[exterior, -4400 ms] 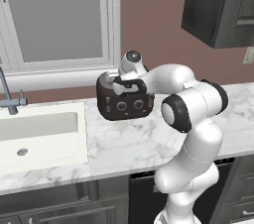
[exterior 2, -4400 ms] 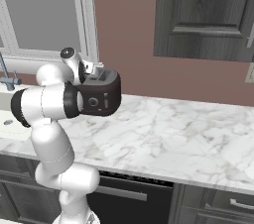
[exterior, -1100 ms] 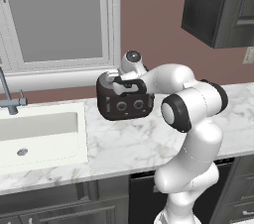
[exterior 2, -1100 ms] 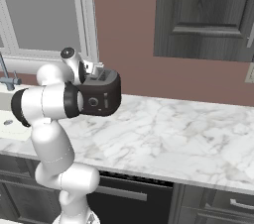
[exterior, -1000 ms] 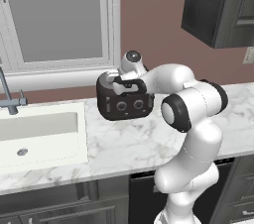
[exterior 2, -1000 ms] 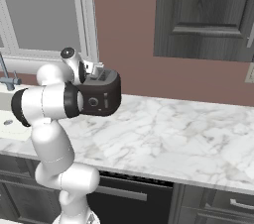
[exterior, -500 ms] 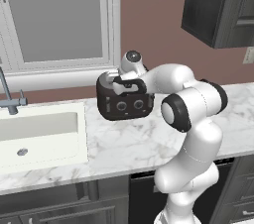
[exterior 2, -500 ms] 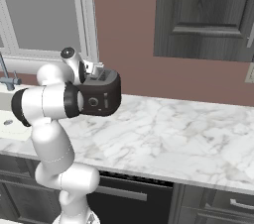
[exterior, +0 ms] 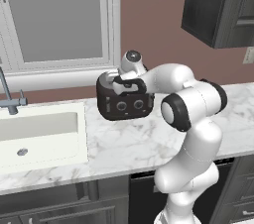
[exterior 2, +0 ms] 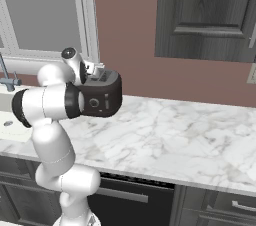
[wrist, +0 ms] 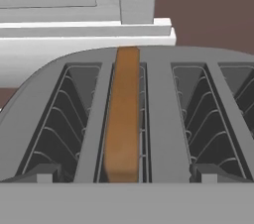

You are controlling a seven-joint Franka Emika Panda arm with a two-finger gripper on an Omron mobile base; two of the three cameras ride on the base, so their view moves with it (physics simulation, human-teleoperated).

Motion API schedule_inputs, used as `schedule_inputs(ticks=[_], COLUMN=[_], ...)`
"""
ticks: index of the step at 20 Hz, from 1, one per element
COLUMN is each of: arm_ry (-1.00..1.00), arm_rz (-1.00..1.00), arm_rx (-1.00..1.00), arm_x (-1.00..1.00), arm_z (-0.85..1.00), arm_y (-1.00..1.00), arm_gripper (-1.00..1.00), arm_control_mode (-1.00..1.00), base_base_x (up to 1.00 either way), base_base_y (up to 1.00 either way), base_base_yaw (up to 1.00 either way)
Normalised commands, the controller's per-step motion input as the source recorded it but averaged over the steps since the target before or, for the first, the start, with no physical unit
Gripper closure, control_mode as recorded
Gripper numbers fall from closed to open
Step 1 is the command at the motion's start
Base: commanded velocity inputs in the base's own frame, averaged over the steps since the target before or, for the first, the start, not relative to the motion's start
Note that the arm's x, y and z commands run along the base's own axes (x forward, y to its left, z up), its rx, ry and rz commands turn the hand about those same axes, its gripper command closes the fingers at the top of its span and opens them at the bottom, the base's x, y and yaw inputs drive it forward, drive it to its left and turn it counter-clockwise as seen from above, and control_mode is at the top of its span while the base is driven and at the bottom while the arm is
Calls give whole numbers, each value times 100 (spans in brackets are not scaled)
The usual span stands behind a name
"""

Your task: Start the toaster. Once the lever pops up, take the bread to the plate on the dining counter.

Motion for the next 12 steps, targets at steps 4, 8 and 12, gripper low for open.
schedule_inputs(ticks=[4, 8, 12], arm_ry=[0, 0, 0], arm_rz=[0, 0, 0], arm_rx=[0, 0, 0], arm_x=[12, 5, 0], arm_z=[0, 0, 0], arm_y=[0, 0, 0], arm_gripper=[-100, -100, -100], arm_control_mode=[-100, -100, -100], base_base_x=[0, 0, 0], base_base_y=[0, 0, 0], base_base_yaw=[0, 0, 0])
